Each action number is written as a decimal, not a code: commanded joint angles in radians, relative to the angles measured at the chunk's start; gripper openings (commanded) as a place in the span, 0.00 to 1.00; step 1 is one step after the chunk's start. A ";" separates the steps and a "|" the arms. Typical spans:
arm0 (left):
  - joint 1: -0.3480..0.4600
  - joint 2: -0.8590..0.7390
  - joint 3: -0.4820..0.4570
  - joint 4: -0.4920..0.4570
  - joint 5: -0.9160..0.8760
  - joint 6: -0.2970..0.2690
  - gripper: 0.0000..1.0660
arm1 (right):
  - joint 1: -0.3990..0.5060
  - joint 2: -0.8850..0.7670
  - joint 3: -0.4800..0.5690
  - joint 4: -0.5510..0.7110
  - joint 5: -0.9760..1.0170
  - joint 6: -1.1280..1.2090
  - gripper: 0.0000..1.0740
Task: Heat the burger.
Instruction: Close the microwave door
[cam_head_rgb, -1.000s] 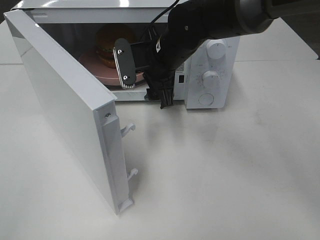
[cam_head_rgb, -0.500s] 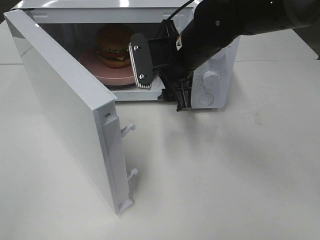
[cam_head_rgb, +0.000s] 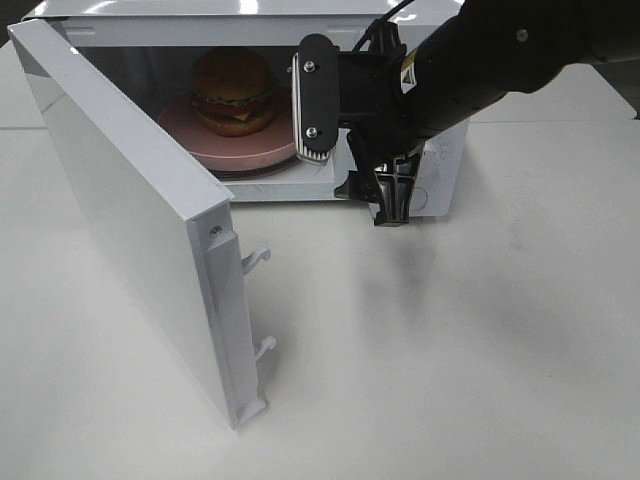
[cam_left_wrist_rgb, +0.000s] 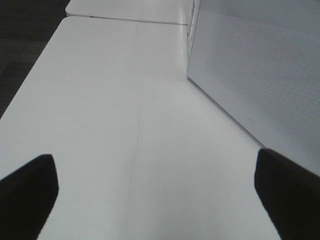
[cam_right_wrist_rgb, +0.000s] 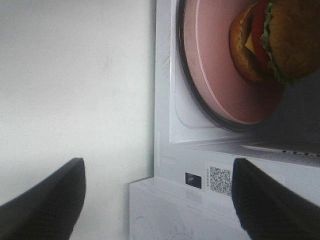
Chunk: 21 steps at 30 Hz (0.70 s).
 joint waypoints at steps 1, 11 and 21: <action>0.001 -0.022 0.002 0.002 -0.008 0.001 0.94 | -0.004 -0.036 0.028 -0.008 0.002 0.048 0.71; 0.001 -0.022 0.002 0.002 -0.008 0.001 0.94 | -0.004 -0.173 0.132 -0.008 0.011 0.268 0.71; 0.001 -0.022 0.002 0.002 -0.008 0.001 0.94 | -0.004 -0.293 0.220 -0.008 0.120 0.674 0.71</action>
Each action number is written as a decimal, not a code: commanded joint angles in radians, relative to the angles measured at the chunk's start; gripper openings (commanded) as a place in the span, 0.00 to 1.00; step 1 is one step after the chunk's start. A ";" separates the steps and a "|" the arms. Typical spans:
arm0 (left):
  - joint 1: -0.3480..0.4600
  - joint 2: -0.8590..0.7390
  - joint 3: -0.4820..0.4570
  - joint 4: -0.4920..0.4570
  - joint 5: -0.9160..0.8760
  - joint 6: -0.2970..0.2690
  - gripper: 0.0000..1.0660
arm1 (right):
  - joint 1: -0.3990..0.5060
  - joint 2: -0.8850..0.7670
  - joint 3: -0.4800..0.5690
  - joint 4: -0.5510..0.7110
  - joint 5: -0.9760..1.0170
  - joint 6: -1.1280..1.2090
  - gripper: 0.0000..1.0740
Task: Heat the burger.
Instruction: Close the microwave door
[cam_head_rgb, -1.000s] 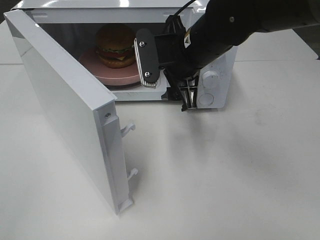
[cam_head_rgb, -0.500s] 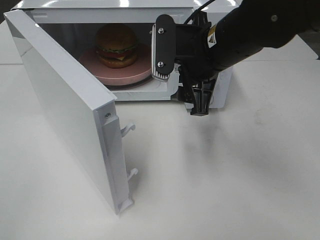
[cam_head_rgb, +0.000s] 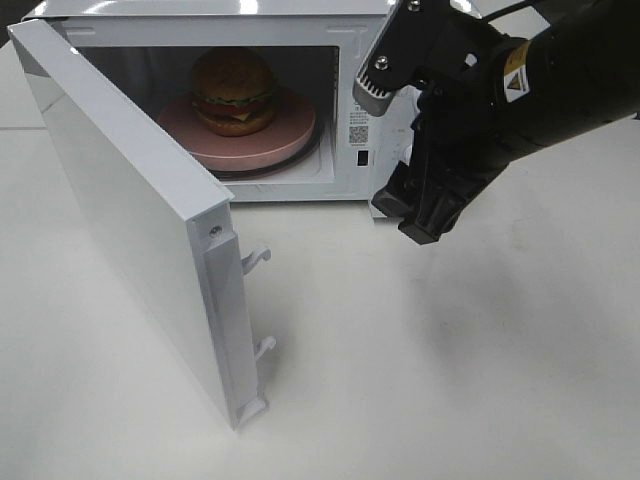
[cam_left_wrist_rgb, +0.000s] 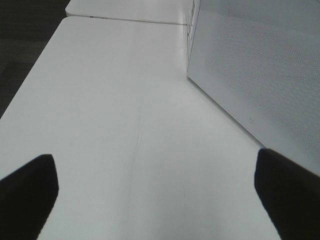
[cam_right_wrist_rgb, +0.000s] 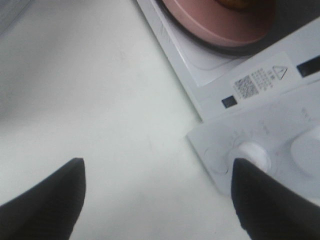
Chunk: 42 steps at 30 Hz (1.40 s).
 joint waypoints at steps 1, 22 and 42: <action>0.001 -0.022 0.002 0.002 -0.008 0.001 0.94 | -0.004 -0.024 0.011 -0.003 0.047 0.122 0.71; 0.001 -0.022 0.002 0.002 -0.008 0.001 0.94 | -0.004 -0.159 0.011 0.001 0.467 0.408 0.71; 0.001 -0.022 0.002 0.002 -0.008 0.001 0.94 | -0.129 -0.384 0.030 0.008 0.650 0.481 0.71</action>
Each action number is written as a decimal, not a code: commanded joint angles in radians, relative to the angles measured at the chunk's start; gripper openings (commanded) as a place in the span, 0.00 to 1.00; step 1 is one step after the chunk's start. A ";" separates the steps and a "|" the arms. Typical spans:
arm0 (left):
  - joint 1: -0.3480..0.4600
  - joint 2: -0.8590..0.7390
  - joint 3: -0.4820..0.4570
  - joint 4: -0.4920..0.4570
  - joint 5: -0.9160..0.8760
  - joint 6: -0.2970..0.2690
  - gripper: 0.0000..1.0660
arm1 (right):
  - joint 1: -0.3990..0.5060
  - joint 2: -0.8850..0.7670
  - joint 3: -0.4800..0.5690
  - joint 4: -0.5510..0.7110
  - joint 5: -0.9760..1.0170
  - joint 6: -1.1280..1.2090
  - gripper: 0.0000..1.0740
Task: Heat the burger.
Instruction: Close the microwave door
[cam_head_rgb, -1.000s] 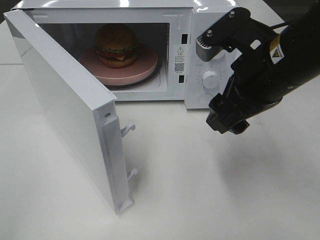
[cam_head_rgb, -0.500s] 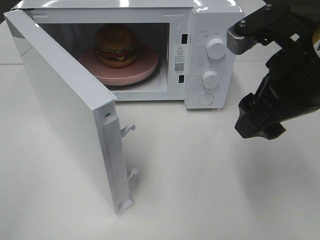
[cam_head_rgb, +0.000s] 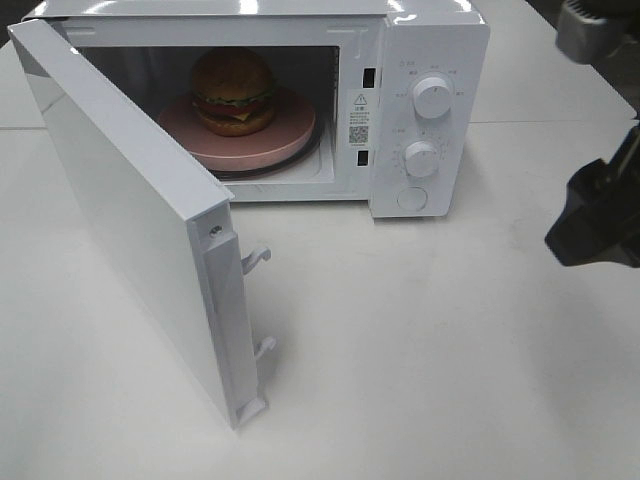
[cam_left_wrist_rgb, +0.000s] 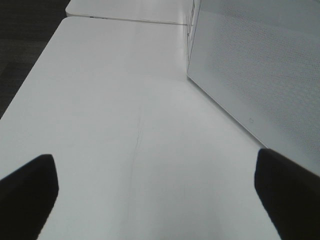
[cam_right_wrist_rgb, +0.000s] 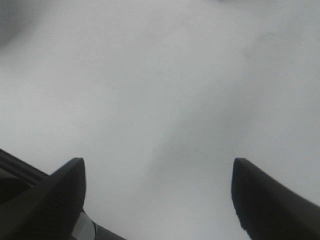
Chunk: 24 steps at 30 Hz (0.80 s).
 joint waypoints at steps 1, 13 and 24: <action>0.001 -0.022 0.002 0.002 -0.008 0.000 0.94 | -0.061 -0.031 0.020 -0.003 0.017 0.015 0.71; 0.001 -0.022 0.002 0.002 -0.008 0.000 0.94 | -0.236 -0.269 0.171 -0.003 0.004 0.085 0.71; 0.001 -0.022 0.002 0.002 -0.008 0.000 0.94 | -0.378 -0.551 0.264 0.040 0.032 0.085 0.71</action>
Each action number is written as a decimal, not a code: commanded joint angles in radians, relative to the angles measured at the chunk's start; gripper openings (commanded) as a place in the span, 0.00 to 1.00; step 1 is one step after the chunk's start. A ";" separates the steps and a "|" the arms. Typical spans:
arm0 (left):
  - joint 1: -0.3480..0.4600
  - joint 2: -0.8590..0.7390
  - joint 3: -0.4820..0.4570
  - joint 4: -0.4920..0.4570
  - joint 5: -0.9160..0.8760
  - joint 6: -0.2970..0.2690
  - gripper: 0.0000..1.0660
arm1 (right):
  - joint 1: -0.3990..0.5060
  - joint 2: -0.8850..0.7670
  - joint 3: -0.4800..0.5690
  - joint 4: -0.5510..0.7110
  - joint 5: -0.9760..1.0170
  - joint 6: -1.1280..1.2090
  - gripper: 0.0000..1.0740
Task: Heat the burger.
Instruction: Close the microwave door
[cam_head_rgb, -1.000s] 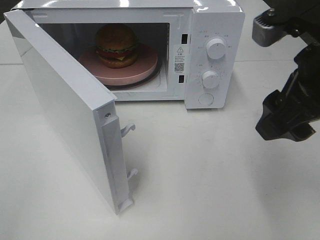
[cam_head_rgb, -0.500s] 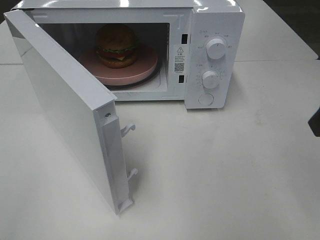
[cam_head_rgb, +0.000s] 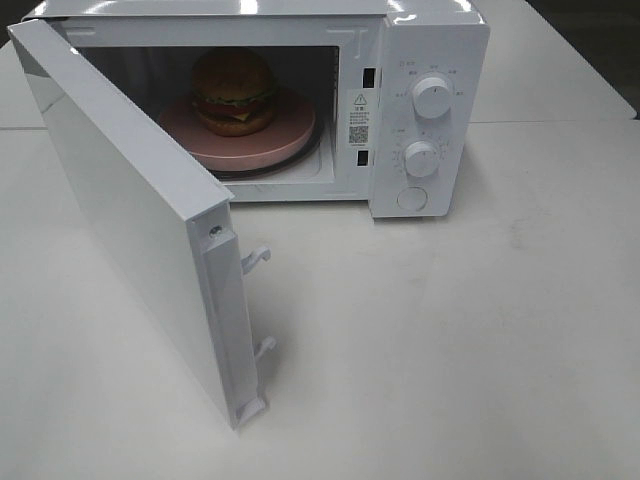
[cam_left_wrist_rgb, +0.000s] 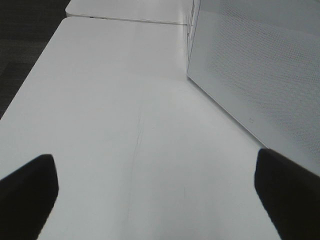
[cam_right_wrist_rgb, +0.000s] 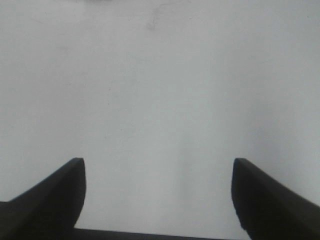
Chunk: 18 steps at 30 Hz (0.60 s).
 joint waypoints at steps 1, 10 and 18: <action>0.001 -0.022 0.002 0.002 -0.008 -0.001 0.94 | -0.034 -0.069 0.018 0.011 0.021 0.001 0.71; 0.001 -0.022 0.002 0.002 -0.008 -0.001 0.94 | -0.091 -0.292 0.087 0.019 0.080 0.003 0.71; 0.001 -0.022 0.002 0.002 -0.008 -0.001 0.94 | -0.121 -0.467 0.129 0.016 0.084 0.005 0.71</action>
